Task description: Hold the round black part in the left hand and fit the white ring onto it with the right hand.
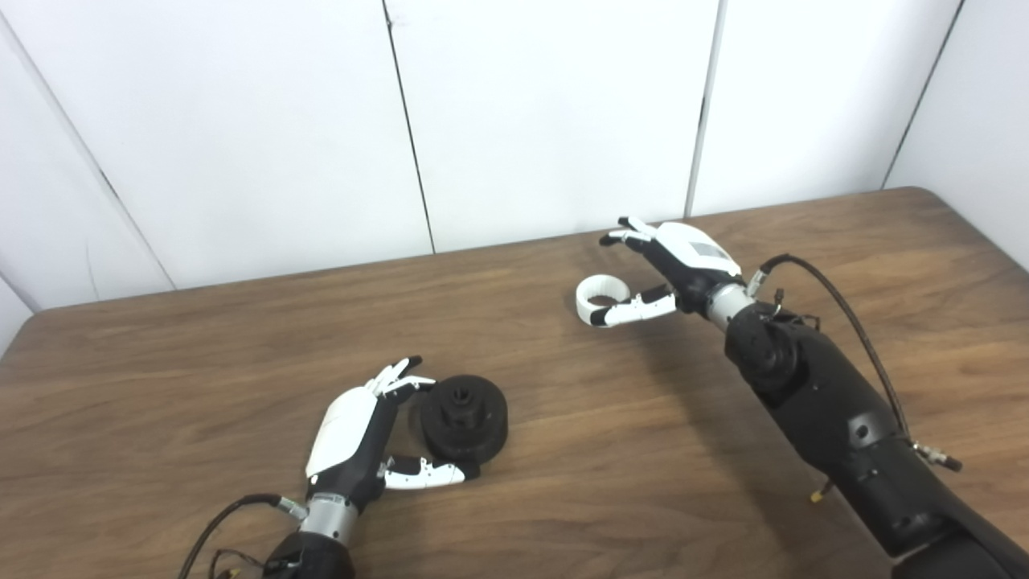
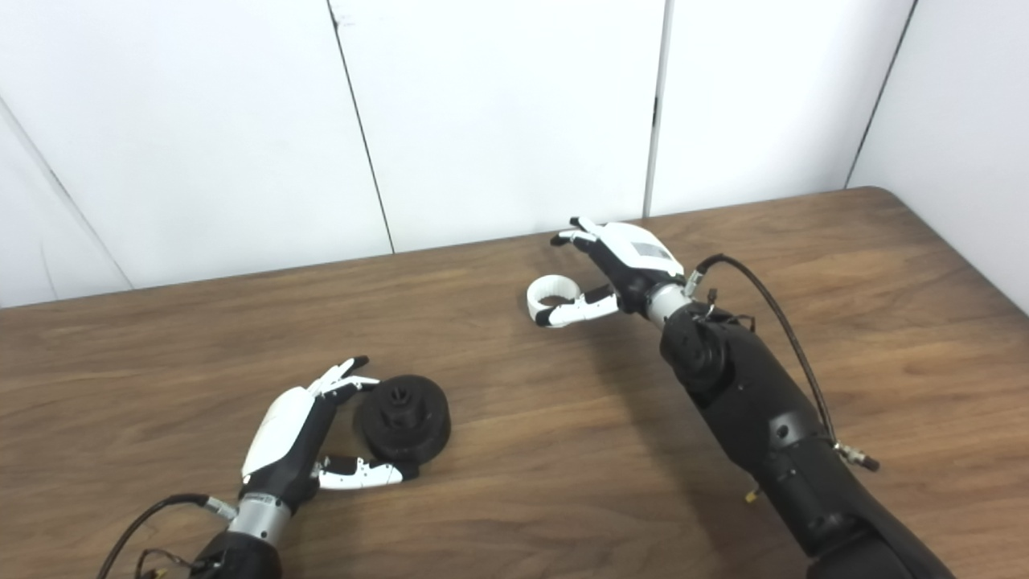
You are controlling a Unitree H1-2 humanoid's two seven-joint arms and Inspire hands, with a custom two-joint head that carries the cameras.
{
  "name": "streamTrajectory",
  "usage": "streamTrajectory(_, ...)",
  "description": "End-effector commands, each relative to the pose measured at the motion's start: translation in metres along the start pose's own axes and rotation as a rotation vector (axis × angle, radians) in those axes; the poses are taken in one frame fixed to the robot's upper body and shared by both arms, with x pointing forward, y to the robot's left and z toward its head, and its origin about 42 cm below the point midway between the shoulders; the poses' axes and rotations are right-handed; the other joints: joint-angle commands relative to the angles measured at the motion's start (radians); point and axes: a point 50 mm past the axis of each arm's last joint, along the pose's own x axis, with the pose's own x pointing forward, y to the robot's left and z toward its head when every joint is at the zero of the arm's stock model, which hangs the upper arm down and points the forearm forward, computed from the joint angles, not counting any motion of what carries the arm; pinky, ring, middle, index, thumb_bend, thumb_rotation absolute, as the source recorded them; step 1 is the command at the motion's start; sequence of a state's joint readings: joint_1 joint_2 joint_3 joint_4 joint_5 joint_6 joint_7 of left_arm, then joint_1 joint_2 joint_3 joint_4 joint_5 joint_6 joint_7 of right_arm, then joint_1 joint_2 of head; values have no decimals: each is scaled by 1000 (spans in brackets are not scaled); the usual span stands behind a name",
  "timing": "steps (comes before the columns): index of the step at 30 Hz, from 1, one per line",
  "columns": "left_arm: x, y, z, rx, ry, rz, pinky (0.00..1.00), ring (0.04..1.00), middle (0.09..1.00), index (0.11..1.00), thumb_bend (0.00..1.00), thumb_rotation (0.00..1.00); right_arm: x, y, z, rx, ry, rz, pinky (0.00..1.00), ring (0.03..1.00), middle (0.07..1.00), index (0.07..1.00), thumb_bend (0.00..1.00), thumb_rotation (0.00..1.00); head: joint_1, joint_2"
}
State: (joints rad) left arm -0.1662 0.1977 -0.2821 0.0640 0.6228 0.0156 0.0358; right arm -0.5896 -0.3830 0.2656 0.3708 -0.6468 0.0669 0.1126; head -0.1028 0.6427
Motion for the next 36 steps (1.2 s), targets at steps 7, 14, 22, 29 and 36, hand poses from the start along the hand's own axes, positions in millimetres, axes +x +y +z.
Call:
streamTrajectory(7,2,2,1,10,-7,1,922,955,939,585,830,341,18,-12,19,-17,-56,-24,869,971,981,842,921,596,5,-1)
streamTrajectory(14,1,4,1,11,-9,4,934,955,939,584,831,331,21,1,21,-10,-51,-3,911,977,981,836,944,591,9,-1)
streamTrajectory(22,-1,6,-1,14,-8,-4,936,959,945,585,827,340,22,7,19,-19,-33,6,904,972,979,829,932,561,11,2)
streamTrajectory(29,-3,7,-2,13,-4,-8,931,960,945,586,831,343,21,10,16,-11,-23,-20,902,960,967,813,882,519,10,4)
streamTrajectory(36,-4,8,-4,17,-1,-11,929,957,943,584,834,346,20,8,12,-4,-12,-34,912,958,963,813,851,514,7,4)
